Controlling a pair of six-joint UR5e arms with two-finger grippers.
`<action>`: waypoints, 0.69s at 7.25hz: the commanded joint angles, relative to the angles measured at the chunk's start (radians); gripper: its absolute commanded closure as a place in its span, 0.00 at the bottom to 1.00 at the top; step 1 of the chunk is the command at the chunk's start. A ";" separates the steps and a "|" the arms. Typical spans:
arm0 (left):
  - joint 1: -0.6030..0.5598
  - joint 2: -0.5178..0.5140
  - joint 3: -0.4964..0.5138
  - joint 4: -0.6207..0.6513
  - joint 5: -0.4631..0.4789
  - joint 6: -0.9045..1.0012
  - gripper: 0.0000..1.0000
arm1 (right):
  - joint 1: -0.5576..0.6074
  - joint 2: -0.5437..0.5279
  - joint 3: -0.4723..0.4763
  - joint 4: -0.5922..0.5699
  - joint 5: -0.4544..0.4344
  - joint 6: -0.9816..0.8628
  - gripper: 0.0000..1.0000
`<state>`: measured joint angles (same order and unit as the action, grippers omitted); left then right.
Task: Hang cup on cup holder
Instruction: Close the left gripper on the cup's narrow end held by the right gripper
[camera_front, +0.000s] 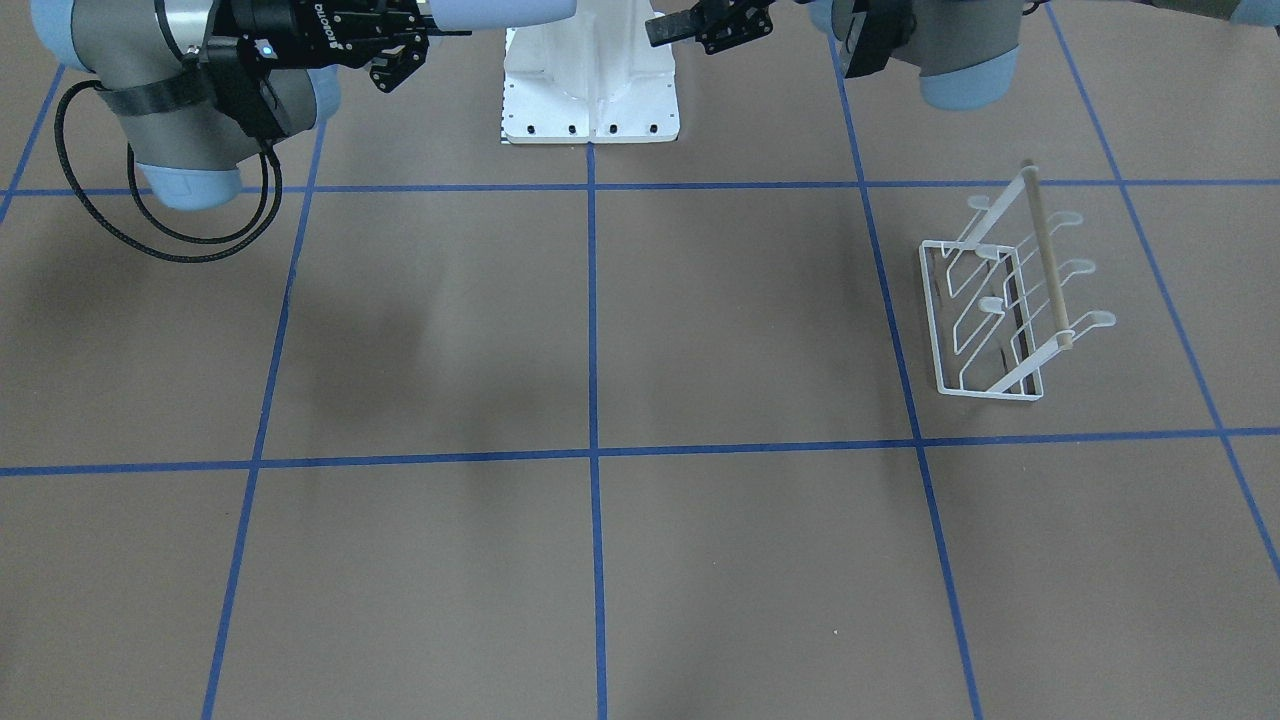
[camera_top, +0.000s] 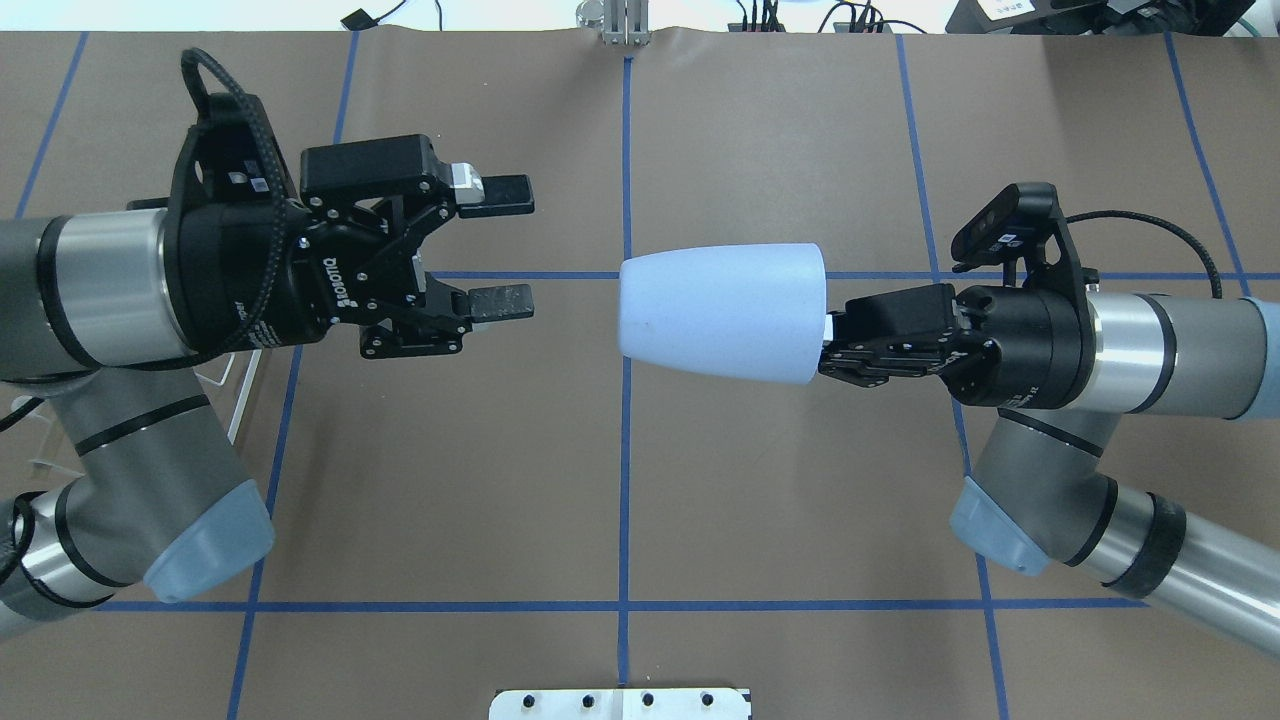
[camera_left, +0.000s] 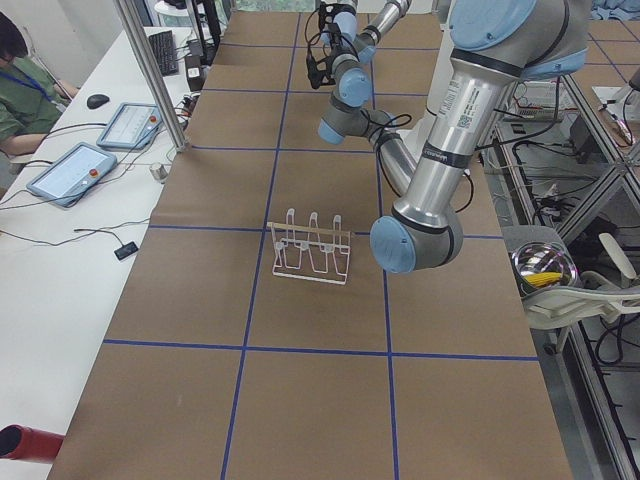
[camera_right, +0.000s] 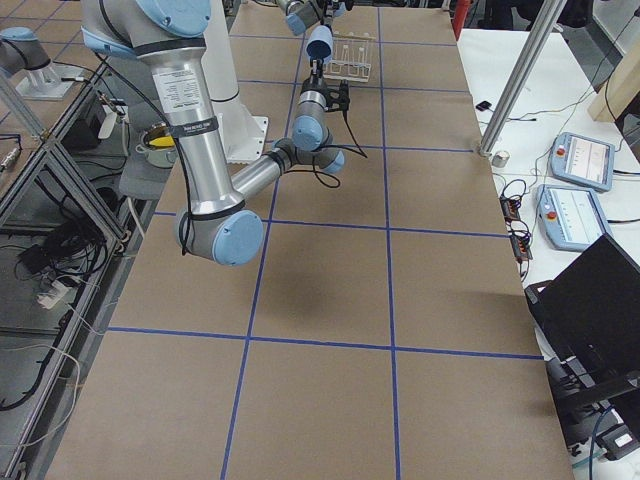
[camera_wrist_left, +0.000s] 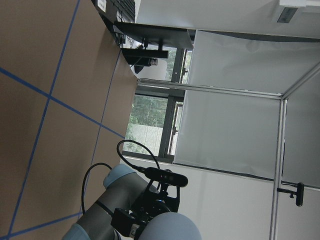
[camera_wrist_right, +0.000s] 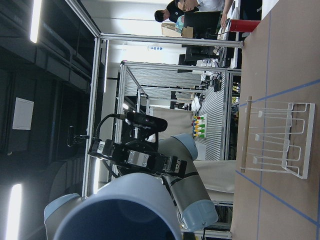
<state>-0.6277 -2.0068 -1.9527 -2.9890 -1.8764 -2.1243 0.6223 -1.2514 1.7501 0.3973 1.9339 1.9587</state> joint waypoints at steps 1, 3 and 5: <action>0.039 -0.012 0.001 0.004 0.002 0.000 0.03 | -0.018 0.009 -0.003 -0.001 -0.001 -0.001 1.00; 0.065 -0.016 0.001 0.007 0.002 0.000 0.03 | -0.021 0.010 -0.004 -0.001 -0.003 -0.001 1.00; 0.091 -0.030 0.001 0.008 0.005 0.000 0.03 | -0.030 0.013 -0.004 -0.005 -0.021 -0.001 1.00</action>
<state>-0.5539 -2.0298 -1.9512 -2.9812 -1.8737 -2.1246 0.5980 -1.2391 1.7460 0.3937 1.9229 1.9574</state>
